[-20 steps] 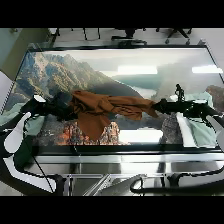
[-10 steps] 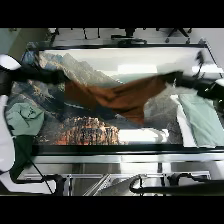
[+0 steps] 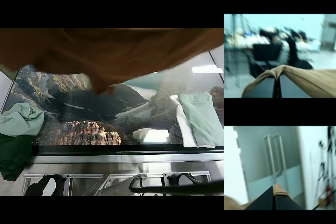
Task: Fold the shirts.
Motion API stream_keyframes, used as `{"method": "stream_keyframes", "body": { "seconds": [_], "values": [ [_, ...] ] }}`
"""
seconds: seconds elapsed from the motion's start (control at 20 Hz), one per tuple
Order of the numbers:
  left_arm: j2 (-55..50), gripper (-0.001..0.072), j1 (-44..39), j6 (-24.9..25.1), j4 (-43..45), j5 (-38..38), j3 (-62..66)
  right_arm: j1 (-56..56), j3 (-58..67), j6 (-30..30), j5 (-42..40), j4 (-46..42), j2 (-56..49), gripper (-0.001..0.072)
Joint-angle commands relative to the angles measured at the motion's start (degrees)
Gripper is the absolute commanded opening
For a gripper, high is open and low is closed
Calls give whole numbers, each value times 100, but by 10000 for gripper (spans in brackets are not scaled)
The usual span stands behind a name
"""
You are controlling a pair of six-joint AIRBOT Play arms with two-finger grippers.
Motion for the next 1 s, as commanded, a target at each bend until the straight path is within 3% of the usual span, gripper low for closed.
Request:
{"method": "stream_keyframes", "body": {
  "seconds": [0.0, 0.15, 0.25, 0.4, 0.5, 0.75, 0.95],
  "values": [
    [1209, 13, 979, 372, 219, 920, -702, -240, 330, 66, -662, -691, 595, 13],
    [1104, 13, 752, 402, 133, 737, -728, -245, 328, 262, -455, -1303, 649, 13],
    [678, 14, 319, 632, 131, 282, -525, -382, 310, 638, 369, -1707, 391, 13],
    [-275, 14, -564, 839, 138, -452, -201, -940, -131, 686, 1838, -990, -181, 13],
    [-1121, 13, -1252, 870, 236, -774, -151, -938, -765, 682, 2127, -887, -479, 13],
    [-3517, 14, -2352, 868, 1233, -1064, -155, 83, -2881, 236, 1858, -1764, -1333, 14],
    [-5418, 14, -2546, 870, 1373, -234, -155, 1134, -3956, -422, 555, -2188, -2686, 14]
  ]
}}
